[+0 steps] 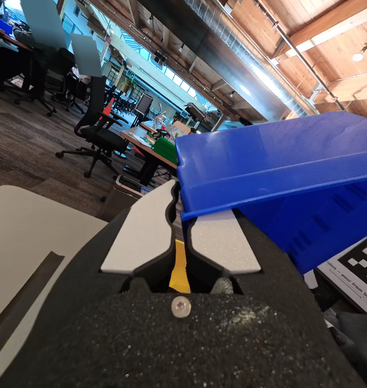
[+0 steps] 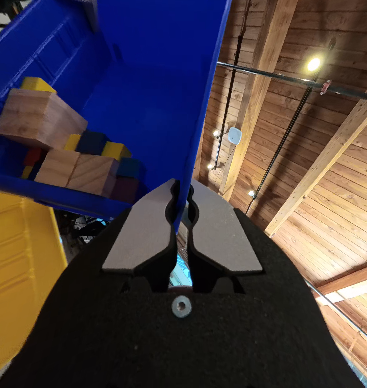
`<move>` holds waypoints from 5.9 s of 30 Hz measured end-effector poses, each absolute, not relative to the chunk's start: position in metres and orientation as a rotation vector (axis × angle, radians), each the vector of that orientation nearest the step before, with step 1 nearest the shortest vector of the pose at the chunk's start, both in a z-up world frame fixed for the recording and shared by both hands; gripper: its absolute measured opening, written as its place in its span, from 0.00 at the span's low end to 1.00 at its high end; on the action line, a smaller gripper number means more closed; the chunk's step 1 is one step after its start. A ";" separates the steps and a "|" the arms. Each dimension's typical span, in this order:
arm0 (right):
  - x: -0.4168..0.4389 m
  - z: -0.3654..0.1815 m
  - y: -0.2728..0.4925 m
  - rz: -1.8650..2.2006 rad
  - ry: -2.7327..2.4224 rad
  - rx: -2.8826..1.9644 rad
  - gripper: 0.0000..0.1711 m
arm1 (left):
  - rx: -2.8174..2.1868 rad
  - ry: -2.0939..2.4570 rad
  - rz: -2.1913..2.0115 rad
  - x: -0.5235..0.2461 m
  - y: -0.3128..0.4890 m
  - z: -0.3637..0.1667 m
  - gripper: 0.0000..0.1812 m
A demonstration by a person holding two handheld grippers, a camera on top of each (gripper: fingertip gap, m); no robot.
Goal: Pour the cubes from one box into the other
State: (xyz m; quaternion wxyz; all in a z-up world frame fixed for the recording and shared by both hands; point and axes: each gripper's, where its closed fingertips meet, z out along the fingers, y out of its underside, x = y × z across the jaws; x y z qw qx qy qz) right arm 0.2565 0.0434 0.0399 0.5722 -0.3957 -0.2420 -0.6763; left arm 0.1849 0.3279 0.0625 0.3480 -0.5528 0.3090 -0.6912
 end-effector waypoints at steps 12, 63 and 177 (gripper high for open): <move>0.260 0.035 0.053 -1.586 -0.602 -0.925 0.03 | -1.442 0.709 -1.802 0.171 0.334 0.056 0.02; -0.272 -0.023 -0.007 0.297 -0.295 -1.835 0.03 | -2.634 0.127 0.030 -0.485 0.163 0.065 0.03; 0.267 -0.114 -0.035 0.052 0.071 -1.983 0.30 | -2.025 0.377 -0.396 0.110 0.068 -0.135 0.11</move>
